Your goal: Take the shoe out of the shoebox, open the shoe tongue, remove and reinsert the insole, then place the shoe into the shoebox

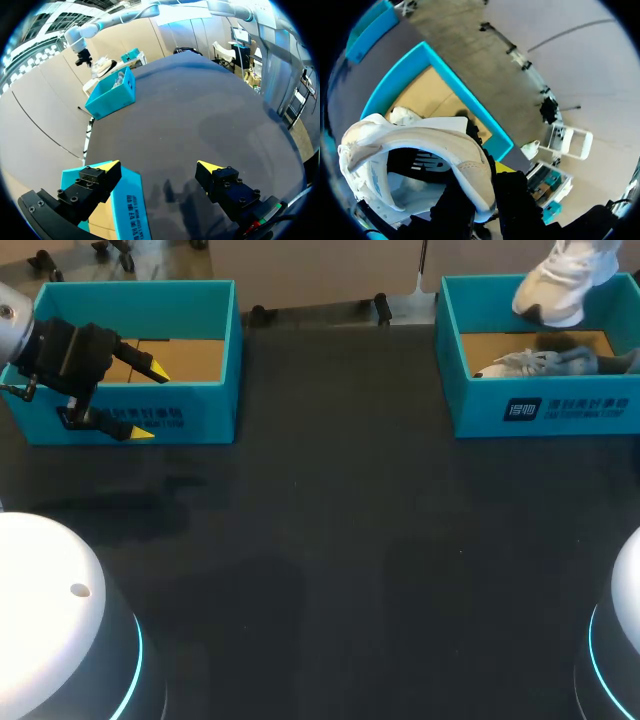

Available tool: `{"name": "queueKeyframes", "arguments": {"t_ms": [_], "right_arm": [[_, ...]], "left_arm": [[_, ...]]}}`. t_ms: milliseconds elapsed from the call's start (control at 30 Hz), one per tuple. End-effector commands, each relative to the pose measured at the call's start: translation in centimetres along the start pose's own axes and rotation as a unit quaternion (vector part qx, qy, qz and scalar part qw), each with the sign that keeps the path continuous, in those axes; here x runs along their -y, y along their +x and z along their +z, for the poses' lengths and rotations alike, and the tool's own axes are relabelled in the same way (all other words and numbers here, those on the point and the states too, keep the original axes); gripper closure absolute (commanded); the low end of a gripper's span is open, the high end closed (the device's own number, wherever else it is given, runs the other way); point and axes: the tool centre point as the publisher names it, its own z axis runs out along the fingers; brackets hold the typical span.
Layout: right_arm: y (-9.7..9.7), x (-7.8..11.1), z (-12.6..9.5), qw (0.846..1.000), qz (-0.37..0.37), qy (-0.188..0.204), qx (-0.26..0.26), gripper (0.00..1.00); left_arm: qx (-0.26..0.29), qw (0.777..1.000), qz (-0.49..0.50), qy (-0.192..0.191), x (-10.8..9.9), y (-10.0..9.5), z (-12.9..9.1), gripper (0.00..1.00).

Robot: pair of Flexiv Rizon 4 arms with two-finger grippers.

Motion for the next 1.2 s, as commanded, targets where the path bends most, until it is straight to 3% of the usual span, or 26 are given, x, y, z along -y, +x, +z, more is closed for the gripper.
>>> {"name": "queueKeyframes", "arguments": {"t_ms": [33, 867, 1200], "right_arm": [[0.6, 0.9, 0.3, 0.973, 0.228, 0.039, -0.018, 1.00], [0.6, 0.9, 0.3, 0.973, 0.228, 0.039, -0.018, 1.00], [0.9, 3.0, 1.8, 0.916, 0.397, 0.062, -0.021, 1.00]], "left_arm": [[-0.001, 1.000, 0.000, -0.002, 0.0, 0.0, 0.0, 0.00], [-0.001, 1.000, 0.000, -0.002, 0.0, 0.0, 0.0, 0.00], [-0.001, 1.000, 0.000, -0.002, 0.0, 0.0, 0.0, 0.00]]}}
